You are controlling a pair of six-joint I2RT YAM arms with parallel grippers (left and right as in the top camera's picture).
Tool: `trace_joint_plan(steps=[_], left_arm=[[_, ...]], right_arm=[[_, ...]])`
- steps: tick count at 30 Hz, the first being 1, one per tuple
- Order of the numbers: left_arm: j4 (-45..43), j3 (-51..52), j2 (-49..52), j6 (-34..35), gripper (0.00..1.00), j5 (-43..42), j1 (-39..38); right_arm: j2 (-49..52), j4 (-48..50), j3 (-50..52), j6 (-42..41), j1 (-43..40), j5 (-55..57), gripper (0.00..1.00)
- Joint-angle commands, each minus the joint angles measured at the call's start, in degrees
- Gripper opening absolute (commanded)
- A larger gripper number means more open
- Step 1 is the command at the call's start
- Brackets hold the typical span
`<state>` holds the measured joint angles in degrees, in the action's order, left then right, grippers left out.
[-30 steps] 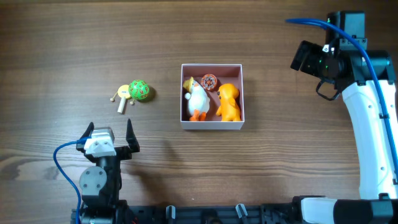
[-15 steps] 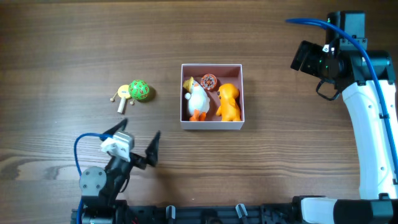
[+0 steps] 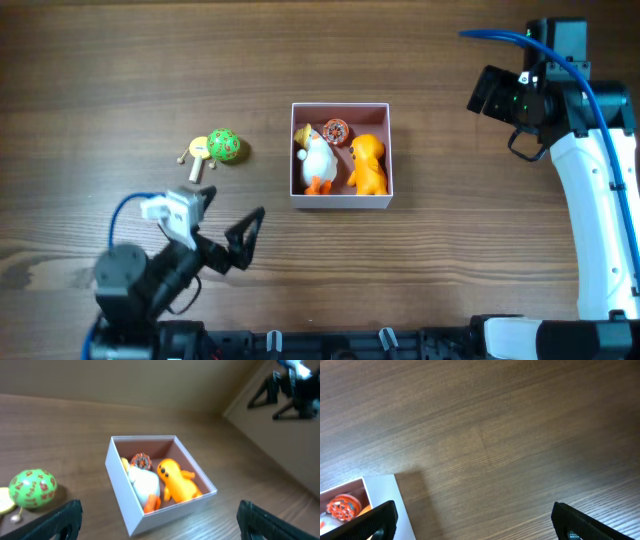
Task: Pack container
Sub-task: 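Reach the left gripper to the green numbered ball and grasp it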
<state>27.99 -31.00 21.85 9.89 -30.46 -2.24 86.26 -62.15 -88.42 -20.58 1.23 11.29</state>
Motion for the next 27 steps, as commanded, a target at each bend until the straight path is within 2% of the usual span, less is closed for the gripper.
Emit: trace_joint_plan(steps=[1,5,8,11,12,19,23,27], left_arm=[[11.4,-19.8,19.6,-0.5,1.00,6.4,0.1],[29.8,-42.8,42.6,-3.6,1.00,9.8,0.1],[39.6,-54.9,57.2,-3.7,1.00,12.1,0.1],[38.6,-56.8,64.6,-3.7,1.00,17.2,0.1],[36.8,-56.7,69.0,-3.6,1.00,22.3,0.1],[34.3,-56.7,81.3,-3.9,1.00,22.6,0.1],[31.5,-56.7,85.2,-5.3,1.00,22.8,0.1],[28.8,-56.6,88.3,-5.4,0.99,26.5,0.1]], right_arm=[[0.5,0.2,-0.1,-0.5,0.0,-0.9,1.00],[0.5,0.2,-0.1,-0.4,0.0,-0.9,1.00],[0.5,0.2,-0.1,-0.5,0.0,-0.9,1.00],[0.5,0.2,-0.1,-0.4,0.0,-0.8,1.00],[0.5,0.2,-0.1,-0.5,0.0,-0.9,1.00],[0.5,0.2,-0.1,-0.5,0.0,-0.9,1.00],[0.5,0.2,-0.1,-0.4,0.0,-0.9,1.00],[0.5,0.2,-0.1,-0.4,0.0,-0.9,1.00]])
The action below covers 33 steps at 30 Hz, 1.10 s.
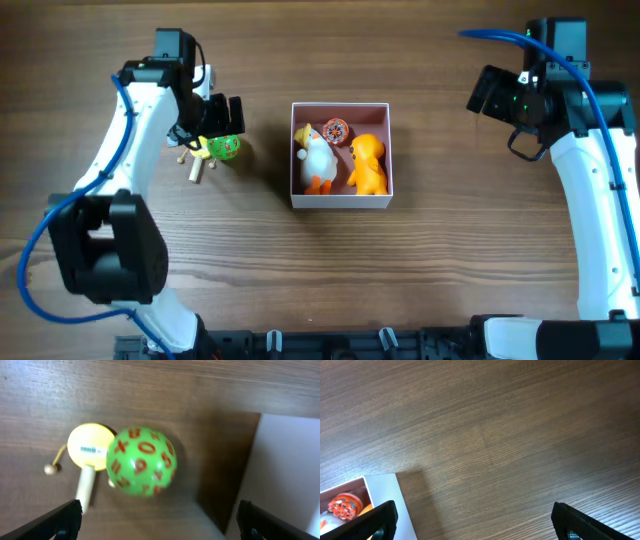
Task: Pack container
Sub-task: 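Reach the left gripper to the green numbered ball and grasp it, then carry the green ball into the box with the left gripper and release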
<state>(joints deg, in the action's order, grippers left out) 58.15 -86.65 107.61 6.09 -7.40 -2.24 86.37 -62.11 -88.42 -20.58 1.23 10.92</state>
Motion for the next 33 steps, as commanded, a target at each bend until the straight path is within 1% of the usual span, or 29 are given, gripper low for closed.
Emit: trace_joint_plan(steps=[1,9,10,11,14,16,17,18,19,20,21,24,27,29,33], left_arm=[[-2.1,-1.0,3.3,-1.6,0.99,4.1,0.1],[-4.6,-0.9,10.2,-1.6,0.99,5.2,0.1],[-4.7,-0.9,10.8,-1.7,0.96,5.1,0.1],[-4.8,-0.9,11.1,-1.7,0.91,5.1,0.1],[-4.8,-0.9,11.2,-2.5,0.81,5.1,0.1],[-4.8,-0.9,11.2,-2.7,0.80,5.1,0.1],[-4.8,-0.9,11.2,-2.7,0.74,5.1,0.1],[-4.8,-0.9,11.2,-2.7,0.63,5.1,0.1],[-4.7,-0.9,11.2,-2.7,0.46,5.1,0.1],[-4.6,-0.9,11.2,-2.7,0.33,5.1,0.0],[-4.6,-0.9,11.2,-2.7,0.27,5.1,0.0],[-4.6,-0.9,11.2,-2.7,0.17,5.3,0.0],[-4.4,-1.5,11.1,-2.7,0.04,5.6,-0.1],[-2.8,-3.3,10.6,-2.7,0.04,5.6,-0.2],[4.5,-12.1,7.7,-2.6,0.04,5.5,-1.0]], right_arm=[[0.4,0.2,-0.1,-0.4,0.0,-0.5,1.00],[0.4,0.2,-0.1,-0.5,0.0,-0.5,1.00],[0.4,0.2,-0.1,-0.4,0.0,-0.5,1.00],[0.4,0.2,-0.1,-0.4,0.0,-0.5,1.00],[0.4,0.2,-0.1,-0.5,0.0,-0.5,1.00],[0.4,0.2,-0.1,-0.4,0.0,-0.5,1.00],[0.4,0.2,-0.1,-0.4,0.0,-0.5,1.00],[0.4,0.2,-0.1,-0.4,0.0,-0.5,1.00],[0.4,0.2,-0.1,-0.5,0.0,-0.5,1.00],[0.4,0.2,-0.1,-0.4,0.0,-0.5,1.00],[0.4,0.2,-0.1,-0.5,0.0,-0.5,1.00],[0.4,0.2,-0.1,-0.4,0.0,-0.5,1.00],[0.4,0.2,-0.1,-0.5,0.0,-0.5,1.00],[0.4,0.2,-0.1,-0.5,0.0,-0.5,1.00],[0.4,0.2,-0.1,-0.4,0.0,-0.5,1.00]])
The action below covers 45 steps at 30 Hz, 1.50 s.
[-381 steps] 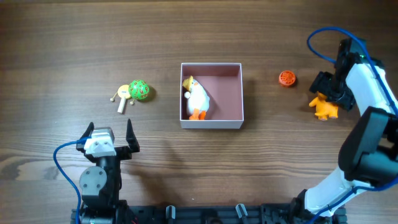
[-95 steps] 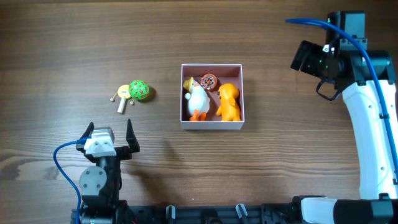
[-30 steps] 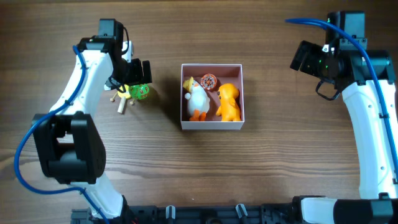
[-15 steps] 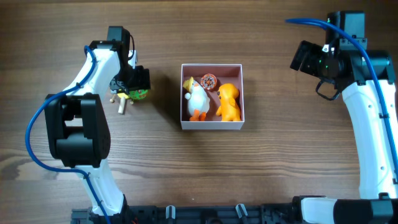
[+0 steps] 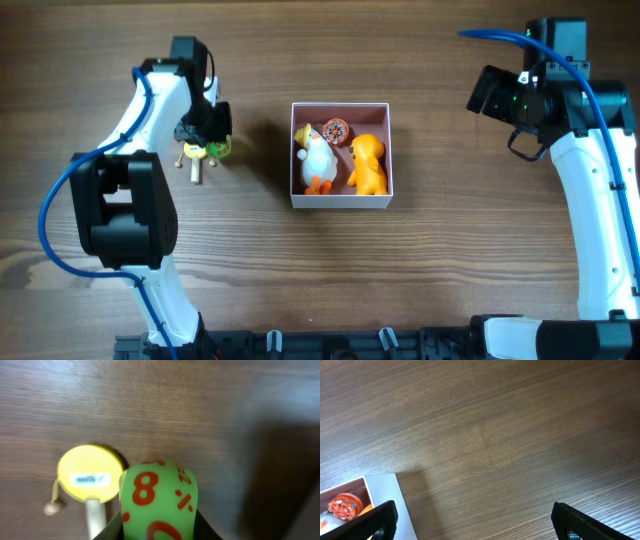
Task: Pack container
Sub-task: 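Carry the green ball into the box with the left gripper and release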
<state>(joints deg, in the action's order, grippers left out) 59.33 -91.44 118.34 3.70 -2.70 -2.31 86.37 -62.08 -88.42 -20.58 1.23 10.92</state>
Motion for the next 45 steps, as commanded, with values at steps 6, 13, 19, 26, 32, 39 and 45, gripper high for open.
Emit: trace_joint_plan(steps=[6,13,19,26,32,39,45], left_arm=[[9.3,-13.5,-13.8,6.3,0.04,-7.3,-8.9],[9.3,-13.5,-15.5,7.5,0.04,-9.6,-27.4],[9.3,-13.2,-8.8,11.8,0.04,3.0,-43.1],[9.3,-11.6,-3.3,20.1,0.06,10.5,-45.9],[9.6,-11.6,-2.6,24.2,0.06,8.7,-40.5],[9.7,-11.6,0.0,23.6,0.12,4.8,-39.7],[11.1,-11.6,0.2,23.6,0.52,3.8,-40.3]], right_arm=[[0.4,0.2,-0.1,-0.5,0.0,-0.5,1.00],[0.4,0.2,-0.1,-0.4,0.0,-0.5,1.00],[0.4,0.2,-0.1,-0.4,0.0,-0.5,1.00],[0.4,0.2,-0.1,-0.4,0.0,-0.5,1.00],[0.4,0.2,-0.1,-0.4,0.0,-0.5,1.00],[0.4,0.2,-0.1,-0.4,0.0,-0.5,1.00],[0.4,0.2,-0.1,-0.4,0.0,-0.5,1.00]])
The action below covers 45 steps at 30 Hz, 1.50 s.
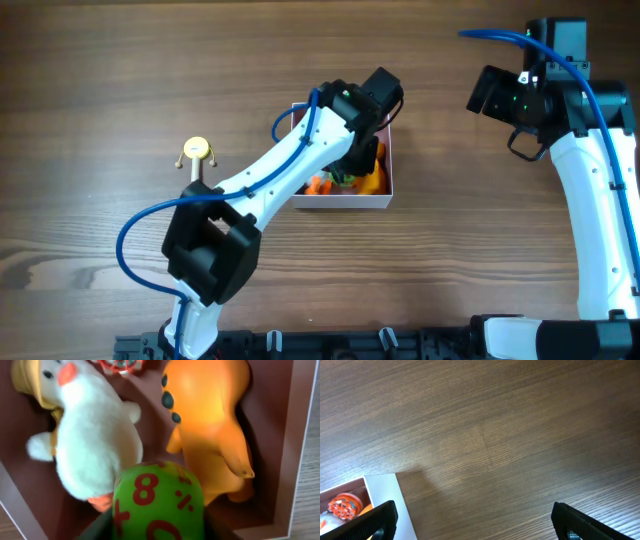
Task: Pack container
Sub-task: 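Carry the green ball into the box with the left gripper and release, then lower the left gripper onto the yellow paddle drum handle and grasp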
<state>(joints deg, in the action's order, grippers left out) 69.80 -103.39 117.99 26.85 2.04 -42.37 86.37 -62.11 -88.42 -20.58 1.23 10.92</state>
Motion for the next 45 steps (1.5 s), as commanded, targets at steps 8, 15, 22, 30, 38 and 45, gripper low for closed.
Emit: trace_joint_plan(steps=[8,15,22,30,38,45], left_arm=[[1.6,0.3,0.5,0.4,0.86,-0.9,-0.2],[2.1,-0.5,-1.7,0.4,0.90,-0.9,0.9],[12.2,-2.5,-15.7,-4.0,0.93,3.9,12.8],[18.3,-1.0,-22.0,-11.1,0.90,4.0,31.7],[10.2,14.4,-22.0,-13.2,0.90,3.7,40.8],[-6.8,30.4,-22.0,-17.7,0.90,-4.1,44.4]], right_arm=[[0.4,0.2,-0.1,-0.4,0.0,-0.5,1.00],[0.4,0.2,-0.1,-0.5,0.0,-0.5,1.00],[0.4,0.2,-0.1,-0.5,0.0,-0.5,1.00],[0.4,0.2,-0.1,-0.4,0.0,-0.5,1.00],[0.4,0.2,-0.1,-0.4,0.0,-0.5,1.00],[0.4,0.2,-0.1,-0.4,0.0,-0.5,1.00]])
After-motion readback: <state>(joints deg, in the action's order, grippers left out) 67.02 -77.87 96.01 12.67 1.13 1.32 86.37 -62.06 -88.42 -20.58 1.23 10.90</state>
